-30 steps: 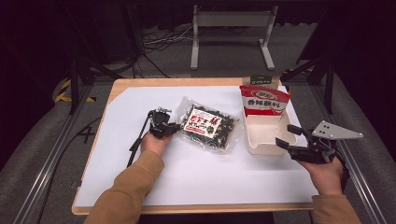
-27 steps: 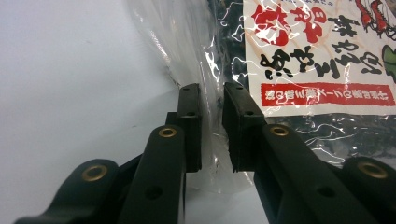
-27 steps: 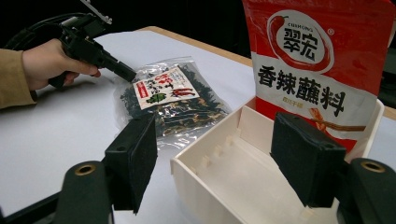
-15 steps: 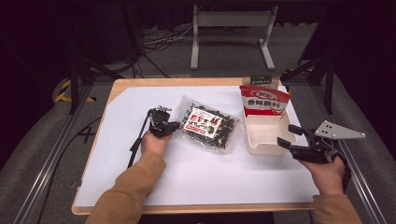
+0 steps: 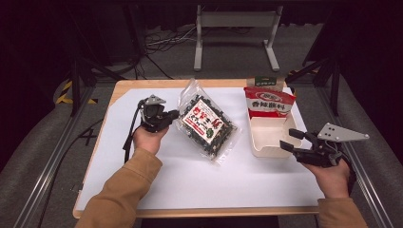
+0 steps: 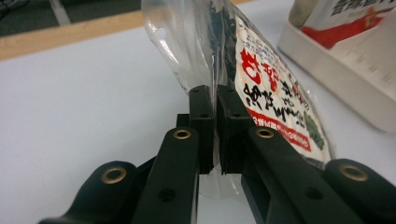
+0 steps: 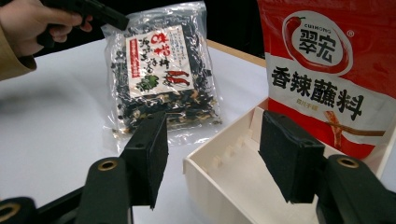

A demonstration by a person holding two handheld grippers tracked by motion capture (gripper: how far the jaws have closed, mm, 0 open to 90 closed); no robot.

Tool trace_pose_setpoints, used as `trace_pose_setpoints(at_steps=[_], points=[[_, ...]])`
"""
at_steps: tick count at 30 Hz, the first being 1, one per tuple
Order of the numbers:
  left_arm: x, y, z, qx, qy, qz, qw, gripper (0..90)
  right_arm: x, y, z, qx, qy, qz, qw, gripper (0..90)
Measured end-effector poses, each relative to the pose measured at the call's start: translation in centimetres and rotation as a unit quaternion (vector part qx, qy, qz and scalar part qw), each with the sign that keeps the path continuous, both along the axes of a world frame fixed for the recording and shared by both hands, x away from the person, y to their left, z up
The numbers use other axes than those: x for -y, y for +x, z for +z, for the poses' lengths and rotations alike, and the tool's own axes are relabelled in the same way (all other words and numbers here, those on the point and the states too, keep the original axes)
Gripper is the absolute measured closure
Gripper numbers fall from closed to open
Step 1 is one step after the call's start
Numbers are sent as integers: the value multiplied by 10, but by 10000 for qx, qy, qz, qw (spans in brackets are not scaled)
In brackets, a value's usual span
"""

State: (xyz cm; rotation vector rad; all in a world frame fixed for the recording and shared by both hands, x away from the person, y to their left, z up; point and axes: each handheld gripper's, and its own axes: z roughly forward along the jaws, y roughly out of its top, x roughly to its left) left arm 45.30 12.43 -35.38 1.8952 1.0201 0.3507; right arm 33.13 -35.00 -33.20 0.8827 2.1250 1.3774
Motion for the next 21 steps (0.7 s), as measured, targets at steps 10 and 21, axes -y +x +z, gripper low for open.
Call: trace_pose_setpoints(at_steps=[10,21], points=[[-3,-24,34,502,77,-479,9976,866,-4,-1,3,29,-59,76,9999,416],[-2,-59,67,1276,352,-1328,9823,865,-17,-2,7,-30,-36,325,9995,421]])
